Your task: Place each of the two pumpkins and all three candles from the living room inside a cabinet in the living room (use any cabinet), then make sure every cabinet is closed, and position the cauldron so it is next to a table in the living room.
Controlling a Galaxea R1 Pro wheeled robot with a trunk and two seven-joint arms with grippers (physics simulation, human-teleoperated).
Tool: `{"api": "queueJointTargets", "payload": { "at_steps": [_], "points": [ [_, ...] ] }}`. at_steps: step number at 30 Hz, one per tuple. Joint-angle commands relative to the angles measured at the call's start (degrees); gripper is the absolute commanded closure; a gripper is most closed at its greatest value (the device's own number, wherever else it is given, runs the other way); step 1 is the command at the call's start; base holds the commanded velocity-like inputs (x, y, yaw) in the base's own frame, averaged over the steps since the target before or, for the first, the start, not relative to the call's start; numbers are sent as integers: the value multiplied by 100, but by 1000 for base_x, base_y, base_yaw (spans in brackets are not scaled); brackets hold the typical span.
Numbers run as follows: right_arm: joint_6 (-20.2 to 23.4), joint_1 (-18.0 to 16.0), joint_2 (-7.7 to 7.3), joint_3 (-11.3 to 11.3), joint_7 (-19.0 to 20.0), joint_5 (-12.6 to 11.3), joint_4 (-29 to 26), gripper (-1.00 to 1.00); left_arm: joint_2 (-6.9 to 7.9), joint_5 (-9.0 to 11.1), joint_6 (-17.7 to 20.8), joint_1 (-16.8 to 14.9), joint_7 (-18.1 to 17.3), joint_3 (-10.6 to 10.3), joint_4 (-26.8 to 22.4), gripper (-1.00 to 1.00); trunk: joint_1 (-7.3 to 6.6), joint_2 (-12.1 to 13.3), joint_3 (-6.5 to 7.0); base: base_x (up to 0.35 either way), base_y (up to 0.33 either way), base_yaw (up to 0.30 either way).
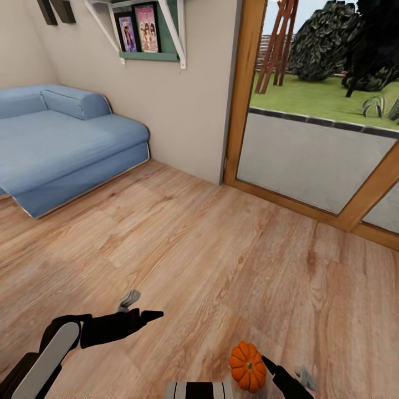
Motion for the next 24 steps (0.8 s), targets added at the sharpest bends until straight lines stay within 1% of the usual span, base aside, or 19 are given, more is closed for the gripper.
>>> {"api": "queueJointTargets", "payload": {
  "at_steps": [1, 4, 6, 10, 12, 15, 17, 18, 20, 23, 24],
  "points": [
    [-34, -3, -2, 47, 9, -67, 10, -100, 3, -39, 10, -3, -52, -3, 0, -100, 1, -3, -27, 0, 0, 0],
    [-141, -3, 2, 47, -96, -111, 16, -100, 13, 40, 10, -6, -55, 17, -6, -100, 9, -7, -93, 0, 0, 0],
    [-166, -3, 8, 47, -246, -116, 17, -100, 19, 103, 10, -7, -56, 21, -8, -100, 14, -10, -138, 0, 0, 0],
    [-216, -5, 17, 47, -392, -113, 17, -100, 33, 168, 10, -7, -61, 32, -9, -100, 24, -15, -226, 0, 0, 0],
    [-243, -4, 21, 47, -413, -113, 17, -100, 37, 245, 10, -7, -63, 38, -9, -100, 30, -18, -271, 0, 0, 0],
    [-253, -4, 19, 47, -419, -112, 17, -100, 40, 303, 10, -7, -64, 42, -9, -100, 37, -22, -337, 0, 0, 0],
    [-256, -3, 20, 49, -421, -111, 17, -100, 62, 320, 10, -7, -65, 50, -13, -100, 37, -22, -337, 0, 0, 0],
    [-256, -3, 21, 50, -422, -111, 17, -100, 92, 325, 10, -7, -67, 53, -15, -100, 37, -22, -337, 0, 0, 0],
    [-257, -3, 22, 51, -423, -111, 17, -100, 198, 341, 10, -7, -80, 63, -11, -100, 37, -22, -337, 0, 0, 0],
    [-268, -3, 20, 51, -423, -111, 17, -100, 409, 525, 10, -1, -282, 147, 41, -100, 37, -22, -337, 0, 0, 0],
    [-279, -3, 23, 53, -423, -111, 17, -100, 490, 608, 10, 0, -418, 164, 58, -100, 37, -22, -337, 0, 0, 0]
  ]
}}
